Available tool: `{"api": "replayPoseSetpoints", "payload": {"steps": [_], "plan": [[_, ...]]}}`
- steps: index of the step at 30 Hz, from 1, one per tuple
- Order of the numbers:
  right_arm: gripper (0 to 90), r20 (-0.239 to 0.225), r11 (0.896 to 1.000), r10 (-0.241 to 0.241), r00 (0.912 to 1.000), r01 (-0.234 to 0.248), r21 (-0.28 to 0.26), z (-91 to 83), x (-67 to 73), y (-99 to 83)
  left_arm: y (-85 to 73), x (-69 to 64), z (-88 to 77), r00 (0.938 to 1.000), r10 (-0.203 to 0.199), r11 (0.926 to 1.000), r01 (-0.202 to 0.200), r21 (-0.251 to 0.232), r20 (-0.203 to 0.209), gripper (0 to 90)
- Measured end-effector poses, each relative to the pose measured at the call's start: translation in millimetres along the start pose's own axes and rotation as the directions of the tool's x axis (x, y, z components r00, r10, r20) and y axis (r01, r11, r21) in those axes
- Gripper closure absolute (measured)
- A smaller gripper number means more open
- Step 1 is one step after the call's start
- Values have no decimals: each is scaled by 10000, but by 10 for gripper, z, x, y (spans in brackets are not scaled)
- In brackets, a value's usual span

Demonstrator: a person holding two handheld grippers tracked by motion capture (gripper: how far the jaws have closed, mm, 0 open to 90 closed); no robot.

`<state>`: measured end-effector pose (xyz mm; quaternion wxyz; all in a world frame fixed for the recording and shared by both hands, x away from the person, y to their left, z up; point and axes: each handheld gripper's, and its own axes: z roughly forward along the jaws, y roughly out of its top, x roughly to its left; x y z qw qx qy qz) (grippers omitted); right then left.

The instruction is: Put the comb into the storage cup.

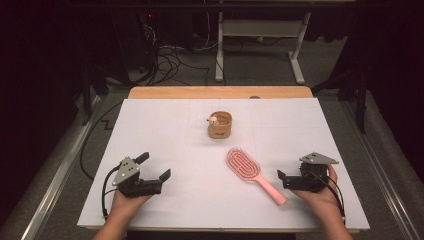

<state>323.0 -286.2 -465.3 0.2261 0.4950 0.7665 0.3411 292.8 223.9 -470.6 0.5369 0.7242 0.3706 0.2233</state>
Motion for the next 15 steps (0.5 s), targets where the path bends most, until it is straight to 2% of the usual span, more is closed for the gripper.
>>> {"api": "replayPoseSetpoints", "payload": {"steps": [3,4,5,8,15], "plan": [[2,-158,9995,-12,9999,17,318,27,-15,10,2,0,-5,10000,-19,10000,19,-25,19,25],[2,-202,9981,-143,9997,155,600,42,-18,18,4,-1,-8,10000,-31,10000,32,-59,32,25],[2,-202,9981,-143,9997,155,600,42,-18,18,4,-3,-10,10000,-28,10000,28,-78,42,25],[2,-572,9939,-245,9981,304,1060,48,-10,25,4,-4,-7,10000,-10,10000,10,-72,48,26],[2,-938,9911,-400,9948,515,1232,-15,40,26,1,-6,-4,10000,-17,10000,17,-55,54,27]]}}
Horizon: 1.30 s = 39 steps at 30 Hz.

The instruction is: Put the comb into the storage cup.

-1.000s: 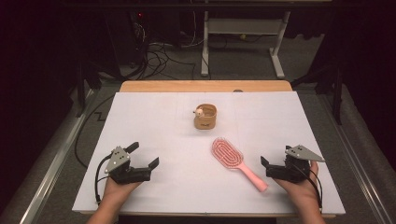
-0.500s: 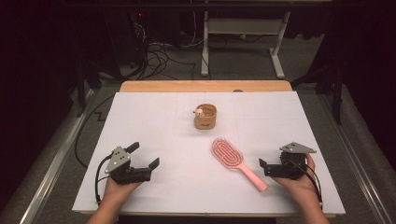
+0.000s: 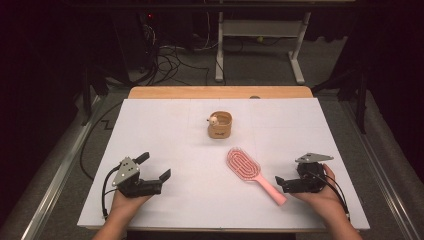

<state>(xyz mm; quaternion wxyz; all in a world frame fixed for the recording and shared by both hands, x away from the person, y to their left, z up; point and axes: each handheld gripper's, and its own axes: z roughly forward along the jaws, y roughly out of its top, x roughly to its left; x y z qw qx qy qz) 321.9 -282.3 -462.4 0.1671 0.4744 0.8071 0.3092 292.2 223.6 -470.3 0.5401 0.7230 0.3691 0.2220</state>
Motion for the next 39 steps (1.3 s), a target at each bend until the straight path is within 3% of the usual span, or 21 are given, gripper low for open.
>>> {"api": "replayPoseSetpoints", "payload": {"steps": [14,30,39], "plan": [[3,-734,9988,-495,9961,494,-41,-121,196,110,1,-6,-2,10000,17,10000,-17,-12,-12,29],[4,-1311,9904,-1145,9847,1235,628,61,468,338,4,-2,-9,10000,-2,10000,2,-90,-9,30],[5,-1504,9775,-1647,9748,1817,1073,192,618,462,5,-1,-10,10000,-16,9999,16,-115,-15,30]]}}
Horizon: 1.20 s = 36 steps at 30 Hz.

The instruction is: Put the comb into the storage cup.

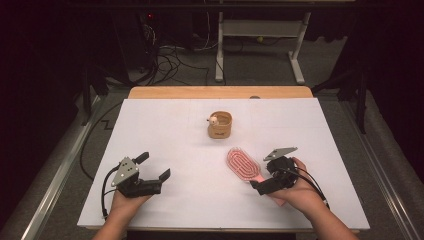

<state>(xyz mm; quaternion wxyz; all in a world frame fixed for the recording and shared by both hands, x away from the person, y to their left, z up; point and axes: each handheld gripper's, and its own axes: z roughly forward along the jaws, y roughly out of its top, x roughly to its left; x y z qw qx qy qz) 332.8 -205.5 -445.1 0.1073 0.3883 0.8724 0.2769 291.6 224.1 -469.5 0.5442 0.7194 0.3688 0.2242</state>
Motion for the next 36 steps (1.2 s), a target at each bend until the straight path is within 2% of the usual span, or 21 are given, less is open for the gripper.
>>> {"api": "replayPoseSetpoints", "payload": {"steps": [9,19,26,36], "plan": [[7,-37,9988,-111,9999,113,466,142,34,149,0,-1,2,10000,-15,10000,15,-17,9,30],[5,49,9949,-466,9989,460,897,328,95,350,2,3,-5,10000,39,10000,-39,-43,4,31],[18,155,9918,-414,9990,392,1214,401,92,470,1,6,-6,10000,50,10000,-50,-42,13,31],[58,192,9868,-429,9989,393,1574,485,67,547,0,8,-6,10000,42,10000,-42,-39,12,31]]}}
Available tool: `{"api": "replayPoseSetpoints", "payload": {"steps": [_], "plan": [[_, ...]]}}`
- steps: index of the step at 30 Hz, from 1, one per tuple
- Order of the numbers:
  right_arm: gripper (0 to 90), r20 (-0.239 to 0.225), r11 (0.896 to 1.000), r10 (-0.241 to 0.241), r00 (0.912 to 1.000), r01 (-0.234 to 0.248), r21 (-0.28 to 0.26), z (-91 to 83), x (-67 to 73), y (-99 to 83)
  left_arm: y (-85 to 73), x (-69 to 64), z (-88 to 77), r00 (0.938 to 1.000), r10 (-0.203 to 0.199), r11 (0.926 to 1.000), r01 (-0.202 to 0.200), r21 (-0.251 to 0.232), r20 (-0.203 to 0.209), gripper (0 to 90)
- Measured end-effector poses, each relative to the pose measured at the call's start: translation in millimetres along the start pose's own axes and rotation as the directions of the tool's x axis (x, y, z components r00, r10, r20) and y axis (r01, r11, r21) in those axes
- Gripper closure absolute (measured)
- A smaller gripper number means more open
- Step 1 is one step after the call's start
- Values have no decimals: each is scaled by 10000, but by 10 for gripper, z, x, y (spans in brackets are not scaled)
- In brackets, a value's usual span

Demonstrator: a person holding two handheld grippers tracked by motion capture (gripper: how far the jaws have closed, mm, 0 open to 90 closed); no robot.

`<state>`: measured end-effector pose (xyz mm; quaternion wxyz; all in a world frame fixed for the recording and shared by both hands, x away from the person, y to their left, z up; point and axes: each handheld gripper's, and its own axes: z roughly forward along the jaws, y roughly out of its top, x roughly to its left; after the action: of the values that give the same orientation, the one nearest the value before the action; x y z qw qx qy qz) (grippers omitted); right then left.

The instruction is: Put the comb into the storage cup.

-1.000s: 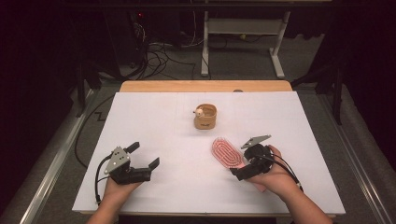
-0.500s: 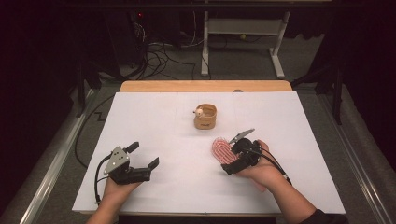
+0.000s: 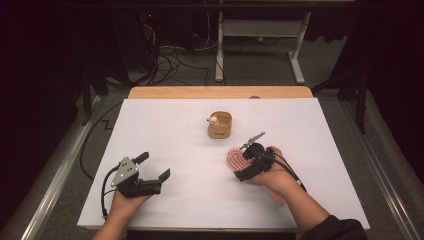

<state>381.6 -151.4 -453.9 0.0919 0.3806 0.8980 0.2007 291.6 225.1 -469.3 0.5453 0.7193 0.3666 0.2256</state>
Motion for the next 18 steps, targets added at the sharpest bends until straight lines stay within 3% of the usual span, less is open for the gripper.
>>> {"api": "replayPoseSetpoints", "payload": {"steps": [18], "plan": [[116,-36,9926,-308,9995,310,1173,45,17,201,2,3,-7,10000,1,10000,-1,-27,-29,32]]}}
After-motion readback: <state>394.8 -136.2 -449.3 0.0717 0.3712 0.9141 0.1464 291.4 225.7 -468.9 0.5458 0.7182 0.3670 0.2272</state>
